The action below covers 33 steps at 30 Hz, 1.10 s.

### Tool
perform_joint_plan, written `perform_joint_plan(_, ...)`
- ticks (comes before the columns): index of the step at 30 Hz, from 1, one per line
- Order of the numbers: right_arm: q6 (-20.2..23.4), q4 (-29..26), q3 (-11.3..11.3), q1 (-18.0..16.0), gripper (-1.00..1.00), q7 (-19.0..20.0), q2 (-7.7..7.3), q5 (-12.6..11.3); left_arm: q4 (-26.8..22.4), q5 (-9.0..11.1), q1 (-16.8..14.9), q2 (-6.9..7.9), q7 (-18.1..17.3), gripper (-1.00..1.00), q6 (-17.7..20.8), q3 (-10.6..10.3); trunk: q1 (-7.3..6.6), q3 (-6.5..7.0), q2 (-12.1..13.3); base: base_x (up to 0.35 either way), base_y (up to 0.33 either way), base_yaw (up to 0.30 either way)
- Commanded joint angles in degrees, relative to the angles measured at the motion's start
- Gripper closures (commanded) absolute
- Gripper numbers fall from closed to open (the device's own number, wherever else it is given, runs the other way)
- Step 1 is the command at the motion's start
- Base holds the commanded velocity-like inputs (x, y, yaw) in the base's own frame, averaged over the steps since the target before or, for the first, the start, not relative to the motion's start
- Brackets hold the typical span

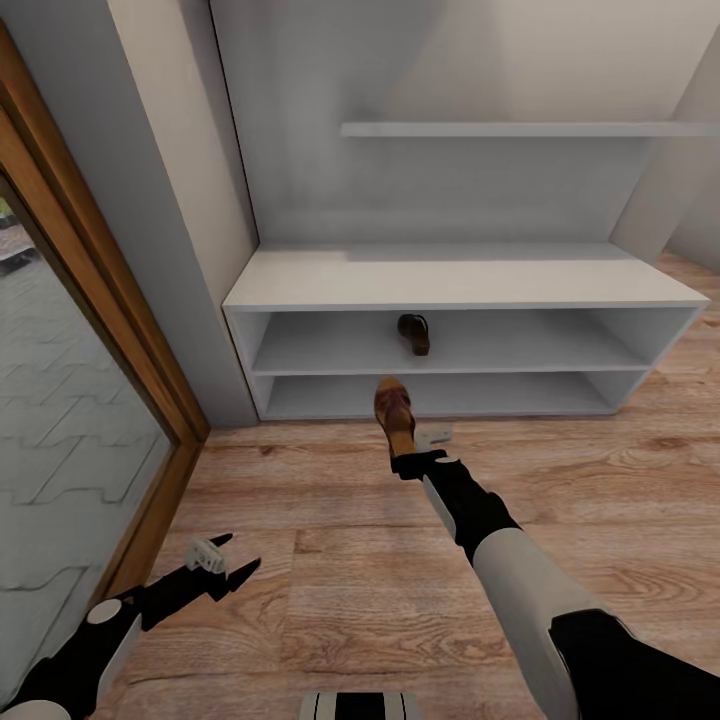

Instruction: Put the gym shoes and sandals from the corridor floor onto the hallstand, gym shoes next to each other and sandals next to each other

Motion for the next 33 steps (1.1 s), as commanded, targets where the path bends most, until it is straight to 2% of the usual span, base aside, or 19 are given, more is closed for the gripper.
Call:
perform_joint_plan(1, 0.4, -0.1, 0.2, 0.0, 1.00, -0.3, -0.07, 0.2, 0.0, 0.0, 0.0, -0.02, -0.4, -1.00, -0.2, -0.1, -0.01, -0.04, 0.0, 0.000, 0.000, 0.000)
perform_joint_plan(4, 0.4, 0.0, 0.0, 0.0, 1.00, -0.4, -0.26, 0.3, -0.1, -0.1, 0.0, 0.02, -0.8, -1.00, -0.2, -0.5, -0.01, -0.04, 0.0, 0.000, 0.000, 0.000)
perform_joint_plan(17, 0.5, -0.4, -0.3, 0.0, 1.00, -0.7, -0.51, 0.3, -0.1, -0.2, 0.0, 0.05, -1.0, -1.00, -0.2, -0.6, 0.32, -3.45, -0.2, 0.000, 0.000, 0.034)
perform_joint_plan(28, 0.5, -0.7, -0.5, 0.0, 1.00, -0.8, -0.56, 0.4, -0.1, -0.2, 0.0, 0.05, -0.9, -1.00, -0.1, -0.6, 0.32, -4.35, -0.2, 0.000, 0.000, 0.072)
perform_joint_plan(33, 0.6, -3.5, -0.4, 0.0, 1.00, -0.9, -0.61, 0.3, 0.0, -0.3, 0.0, 0.05, -0.9, -1.00, -0.1, -0.6, 0.32, -4.45, -0.2, 0.000, 0.000, 0.017)
